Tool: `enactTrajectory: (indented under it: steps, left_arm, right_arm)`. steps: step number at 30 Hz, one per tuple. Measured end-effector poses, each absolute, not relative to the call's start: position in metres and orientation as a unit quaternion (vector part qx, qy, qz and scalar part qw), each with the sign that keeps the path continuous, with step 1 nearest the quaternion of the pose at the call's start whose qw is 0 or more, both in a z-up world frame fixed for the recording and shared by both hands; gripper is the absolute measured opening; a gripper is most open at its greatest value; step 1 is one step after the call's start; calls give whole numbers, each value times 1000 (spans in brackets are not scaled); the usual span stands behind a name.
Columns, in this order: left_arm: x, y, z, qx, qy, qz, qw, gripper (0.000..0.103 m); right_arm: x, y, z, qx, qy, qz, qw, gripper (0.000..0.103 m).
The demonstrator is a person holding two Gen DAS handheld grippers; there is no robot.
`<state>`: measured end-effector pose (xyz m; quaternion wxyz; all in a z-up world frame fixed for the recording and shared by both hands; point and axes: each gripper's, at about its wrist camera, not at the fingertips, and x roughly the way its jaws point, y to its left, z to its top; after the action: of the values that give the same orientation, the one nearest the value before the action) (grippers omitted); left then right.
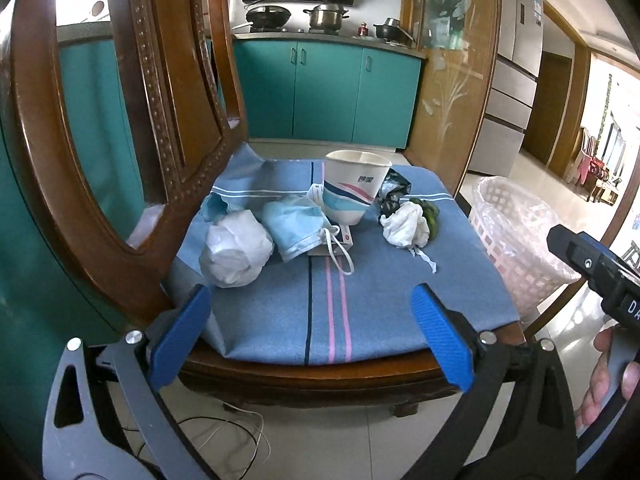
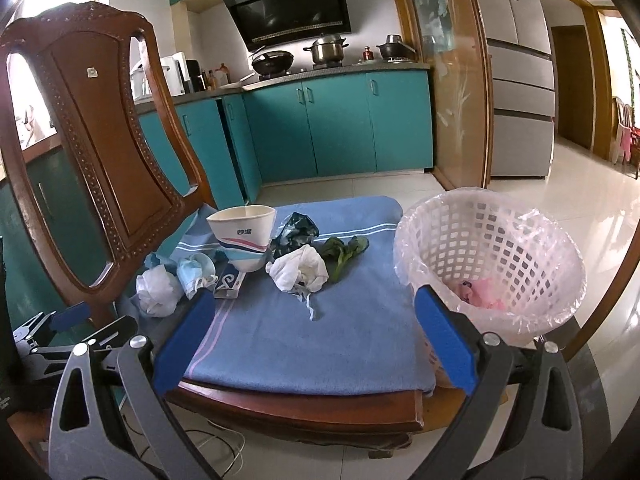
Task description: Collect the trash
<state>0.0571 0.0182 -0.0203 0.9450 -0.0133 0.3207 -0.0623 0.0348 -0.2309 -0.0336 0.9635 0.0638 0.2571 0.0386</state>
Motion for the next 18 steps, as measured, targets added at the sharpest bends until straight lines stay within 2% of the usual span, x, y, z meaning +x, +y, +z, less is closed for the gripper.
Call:
enactTrajectory:
  steps: [18]
  left_arm:
    - [63,14,-26,-10,326,-56,944,100]
  right_arm:
    - [34,-234,-34,66,259,38,963,98]
